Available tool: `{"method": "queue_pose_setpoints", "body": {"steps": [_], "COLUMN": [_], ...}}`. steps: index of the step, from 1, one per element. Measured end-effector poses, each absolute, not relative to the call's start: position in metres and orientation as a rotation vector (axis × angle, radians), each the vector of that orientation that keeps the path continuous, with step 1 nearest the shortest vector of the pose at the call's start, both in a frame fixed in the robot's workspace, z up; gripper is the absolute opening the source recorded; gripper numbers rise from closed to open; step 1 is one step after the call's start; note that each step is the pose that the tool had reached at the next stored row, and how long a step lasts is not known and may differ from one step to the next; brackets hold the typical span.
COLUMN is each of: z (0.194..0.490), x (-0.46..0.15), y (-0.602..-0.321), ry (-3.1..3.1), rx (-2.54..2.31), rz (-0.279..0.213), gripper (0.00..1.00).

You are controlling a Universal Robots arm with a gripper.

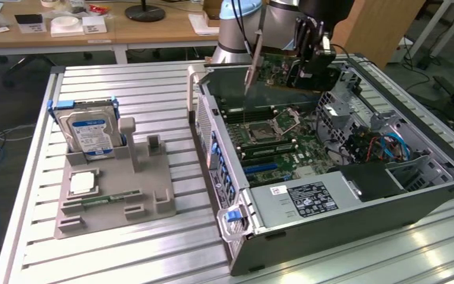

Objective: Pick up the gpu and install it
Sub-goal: 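Insert the gpu into the slot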

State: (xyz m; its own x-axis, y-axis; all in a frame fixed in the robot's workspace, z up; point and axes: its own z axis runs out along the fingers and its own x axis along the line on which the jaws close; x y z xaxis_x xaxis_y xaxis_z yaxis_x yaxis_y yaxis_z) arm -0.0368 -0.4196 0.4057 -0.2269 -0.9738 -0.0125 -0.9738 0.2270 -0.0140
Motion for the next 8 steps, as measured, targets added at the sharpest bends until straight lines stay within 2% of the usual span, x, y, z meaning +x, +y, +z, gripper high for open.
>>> {"method": "queue_pose_setpoints", "body": {"steps": [8], "z": [0.4054], "x": [-0.0368], "y": [-0.4197], "ry": [2.343], "rx": [-2.064], "rz": [-0.004], "gripper": [0.28]}}
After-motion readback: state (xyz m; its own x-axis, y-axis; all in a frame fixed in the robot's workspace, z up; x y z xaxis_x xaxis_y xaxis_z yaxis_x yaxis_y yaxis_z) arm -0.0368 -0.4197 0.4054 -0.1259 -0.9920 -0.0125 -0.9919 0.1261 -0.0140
